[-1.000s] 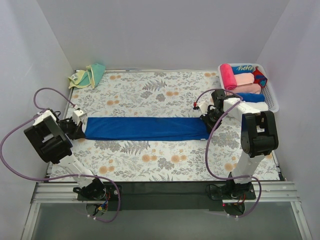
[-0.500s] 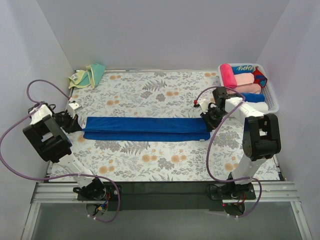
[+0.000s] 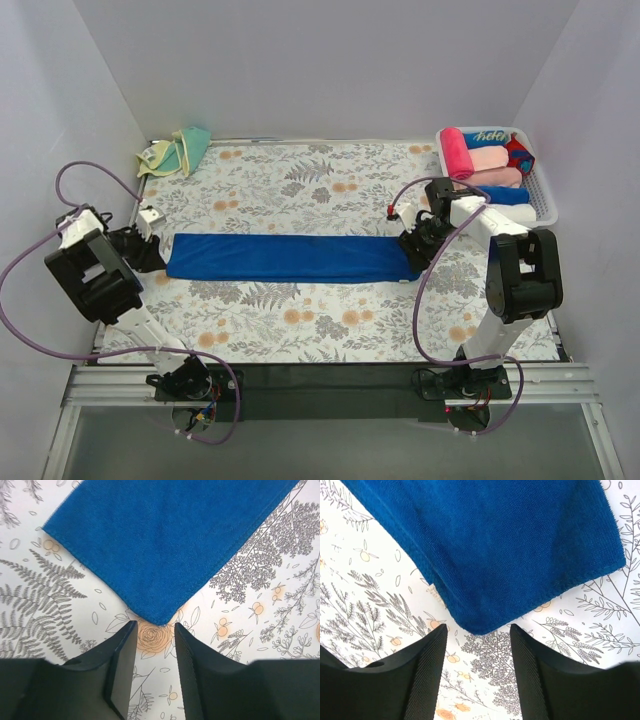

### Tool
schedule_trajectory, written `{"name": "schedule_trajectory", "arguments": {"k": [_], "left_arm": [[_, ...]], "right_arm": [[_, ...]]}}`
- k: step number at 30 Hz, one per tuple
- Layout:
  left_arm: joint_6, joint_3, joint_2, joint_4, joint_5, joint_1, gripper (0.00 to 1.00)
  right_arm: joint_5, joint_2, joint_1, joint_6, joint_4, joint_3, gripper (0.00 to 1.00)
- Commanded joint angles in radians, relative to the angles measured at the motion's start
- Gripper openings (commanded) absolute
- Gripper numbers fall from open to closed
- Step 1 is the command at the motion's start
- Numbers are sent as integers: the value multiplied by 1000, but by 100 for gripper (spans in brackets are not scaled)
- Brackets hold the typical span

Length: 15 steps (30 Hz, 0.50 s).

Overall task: Roll the towels
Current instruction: Fold the towel

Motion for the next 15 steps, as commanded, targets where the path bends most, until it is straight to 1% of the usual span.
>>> {"name": "schedule_trajectory", "arguments": {"k": [1, 4, 5, 6, 7, 9, 10, 11, 14, 15], "left_arm": [[38, 102, -18, -73, 49, 11, 34], [6, 166, -18, -103, 115, 9, 40], [-41, 173, -16, -91, 136, 3, 41], [-55, 174, -18, -84, 139, -6, 41], [-72, 156, -22, -56, 139, -31, 41], [-135, 110, -53, -5, 127, -57, 41], [-169, 83, -62, 27, 118, -69, 39], [-198, 23, -74, 98, 106, -100, 38], [-290, -49, -98, 214, 70, -153, 33], [-356, -87, -99, 275, 54, -173, 30]], "right_arm": [[-27, -49, 3, -9, -52, 67, 53], [-65, -40, 3, 23, -74, 162, 53], [-87, -33, 3, 33, -74, 200, 51], [-93, -25, 5, 65, -76, 217, 48], [-93, 6, 11, 81, -76, 229, 41], [-86, 41, 20, 121, -74, 256, 31], [-81, 72, 28, 130, -72, 259, 28], [-72, 85, 43, 139, -69, 259, 27], [-41, 127, 74, 181, -14, 246, 26], [-29, 141, 82, 202, 4, 227, 26]]}}
